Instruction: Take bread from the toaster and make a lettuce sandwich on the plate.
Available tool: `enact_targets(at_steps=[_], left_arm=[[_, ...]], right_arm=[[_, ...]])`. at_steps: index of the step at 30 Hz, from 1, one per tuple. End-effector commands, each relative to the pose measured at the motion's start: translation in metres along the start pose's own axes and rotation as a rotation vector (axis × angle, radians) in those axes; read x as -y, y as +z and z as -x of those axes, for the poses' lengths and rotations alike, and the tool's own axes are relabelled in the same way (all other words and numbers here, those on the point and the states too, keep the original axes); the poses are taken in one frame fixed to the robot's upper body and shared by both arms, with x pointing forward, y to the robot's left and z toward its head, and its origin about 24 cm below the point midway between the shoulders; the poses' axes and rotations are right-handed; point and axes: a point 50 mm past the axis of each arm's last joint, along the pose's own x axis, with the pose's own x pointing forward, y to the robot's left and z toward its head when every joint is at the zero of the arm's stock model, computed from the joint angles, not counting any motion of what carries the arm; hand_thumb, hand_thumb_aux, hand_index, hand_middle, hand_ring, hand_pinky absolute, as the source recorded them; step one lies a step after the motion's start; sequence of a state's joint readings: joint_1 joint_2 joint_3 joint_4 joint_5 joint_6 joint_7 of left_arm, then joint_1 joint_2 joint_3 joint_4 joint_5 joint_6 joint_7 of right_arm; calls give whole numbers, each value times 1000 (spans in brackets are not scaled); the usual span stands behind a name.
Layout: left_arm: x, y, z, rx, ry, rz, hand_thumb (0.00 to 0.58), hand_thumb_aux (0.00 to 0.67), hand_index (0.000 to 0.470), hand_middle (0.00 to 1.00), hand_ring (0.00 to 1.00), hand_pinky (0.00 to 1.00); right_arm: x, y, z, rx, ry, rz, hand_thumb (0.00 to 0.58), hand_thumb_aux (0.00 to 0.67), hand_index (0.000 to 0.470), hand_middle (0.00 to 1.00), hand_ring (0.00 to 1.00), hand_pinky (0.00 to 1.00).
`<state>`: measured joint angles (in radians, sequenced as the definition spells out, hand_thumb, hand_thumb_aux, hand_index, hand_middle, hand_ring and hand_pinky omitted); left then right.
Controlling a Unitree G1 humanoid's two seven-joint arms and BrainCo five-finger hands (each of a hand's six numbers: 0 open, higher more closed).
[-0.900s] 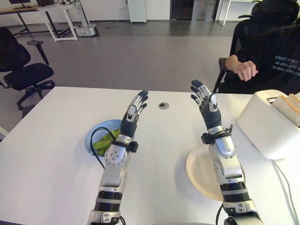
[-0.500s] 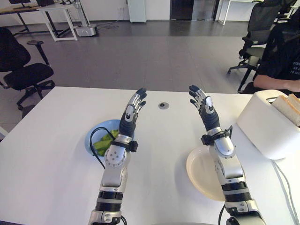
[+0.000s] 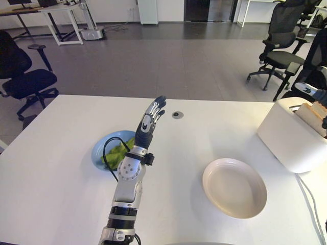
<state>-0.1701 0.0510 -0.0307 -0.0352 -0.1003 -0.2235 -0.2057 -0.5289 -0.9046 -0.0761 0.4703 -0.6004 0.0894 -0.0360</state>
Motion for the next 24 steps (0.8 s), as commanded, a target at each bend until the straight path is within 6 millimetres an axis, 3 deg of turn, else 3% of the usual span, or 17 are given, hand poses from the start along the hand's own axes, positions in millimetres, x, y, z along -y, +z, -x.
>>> enact_targets(at_steps=[1,9,10,11,21,24], left_arm=[[1,-2,1,-11,-1,13,0,0,0,0,0,0],[3,-5,4,-27,-12,18,0,0,0,0,0,0],[2,-5,5,-30,-13,19,0,0,0,0,0,0],[2,-6,5,-31,-13,19,0,0,0,0,0,0],[1,-15,7,-67,-7,26,0,0,0,0,0,0],[0,-16,7,-71,-7,27,0,0,0,0,0,0]], right_arm=[[2,-38,2,-167,72,84,0,0,0,0,0,0],[-17,-53,5,-248,181,53,0,0,0,0,0,0],[-20,-53,5,-243,197,58,175,110,77,0,0,0],[-23,-53,6,-237,212,55,580,670,470,0,0,0],[-21,-38,0,-160,167,0,580,670,470,0,0,0],[0,-30,-6,-103,5,-29,580,670,470,0,0,0]])
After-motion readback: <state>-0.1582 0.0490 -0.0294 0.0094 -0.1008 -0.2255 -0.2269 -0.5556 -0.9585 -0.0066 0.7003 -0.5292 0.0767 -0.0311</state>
